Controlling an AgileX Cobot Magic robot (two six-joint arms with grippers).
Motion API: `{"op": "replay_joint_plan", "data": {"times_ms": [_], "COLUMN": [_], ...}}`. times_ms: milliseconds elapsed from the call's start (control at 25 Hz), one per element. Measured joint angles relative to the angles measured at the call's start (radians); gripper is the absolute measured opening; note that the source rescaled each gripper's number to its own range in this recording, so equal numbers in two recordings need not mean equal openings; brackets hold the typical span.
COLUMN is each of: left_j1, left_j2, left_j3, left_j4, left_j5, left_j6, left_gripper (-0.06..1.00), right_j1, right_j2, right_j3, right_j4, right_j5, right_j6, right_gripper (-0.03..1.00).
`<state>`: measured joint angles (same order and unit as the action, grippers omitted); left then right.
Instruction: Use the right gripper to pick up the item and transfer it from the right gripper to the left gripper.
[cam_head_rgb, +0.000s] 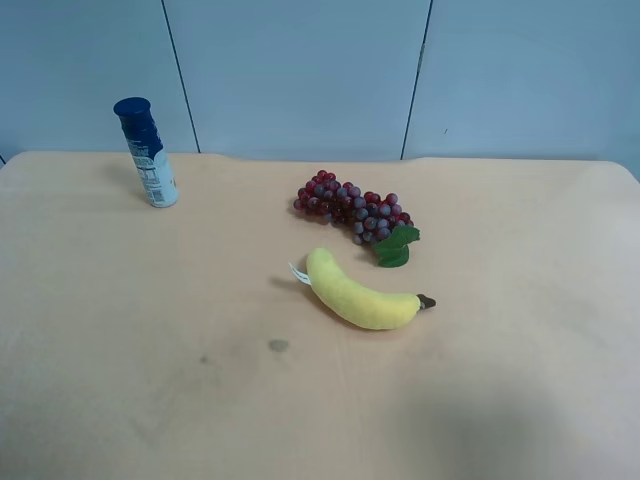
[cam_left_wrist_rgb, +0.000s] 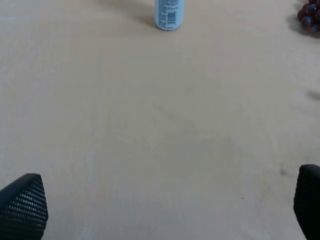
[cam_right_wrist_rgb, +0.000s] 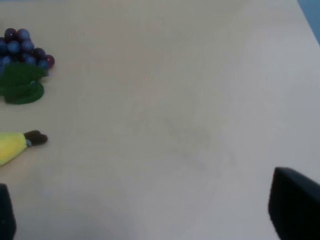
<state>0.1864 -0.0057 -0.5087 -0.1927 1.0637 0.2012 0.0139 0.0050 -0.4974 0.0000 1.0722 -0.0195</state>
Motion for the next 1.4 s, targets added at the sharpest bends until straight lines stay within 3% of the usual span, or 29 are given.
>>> {"op": "replay_joint_plan", "data": {"times_ms": [160,240,440,600,1000,1160,1400], "left_j1": [0.0,0.0,0.0,0.0,0.0,0.0,0.0], "left_j2": [0.0,0.0,0.0,0.0,0.0,0.0,0.0], "left_j3": [0.0,0.0,0.0,0.0,0.0,0.0,0.0], "left_j4": [0.0,0.0,0.0,0.0,0.0,0.0,0.0], "left_j5": [0.0,0.0,0.0,0.0,0.0,0.0,0.0], "left_j6": [0.0,0.0,0.0,0.0,0.0,0.0,0.0], "left_gripper": [1.0,1.0,1.0,1.0,1.0,1.0,1.0], "right_j1": [0.0,0.0,0.058,0.167,0.553,0.623,0.63], "right_j2": [0.095,0.277,0.572,0.818,1.38,1.547,1.721], "right_j3": [-0.025,-0.102,-0.225,-0.325,-0.572,-0.612,-0.614], "right_j4": [0.078,0.153,0.206,0.194,0.088,0.08,0.0], "right_j5": [0.001,0.0,-0.045,-0.069,-0.122,-0.133,-0.121], "right_j6": [-0.075,-0.178,-0.297,-0.382,-0.511,-0.534,-0.547], "right_gripper": [1.0,1.0,1.0,1.0,1.0,1.0,1.0]}}
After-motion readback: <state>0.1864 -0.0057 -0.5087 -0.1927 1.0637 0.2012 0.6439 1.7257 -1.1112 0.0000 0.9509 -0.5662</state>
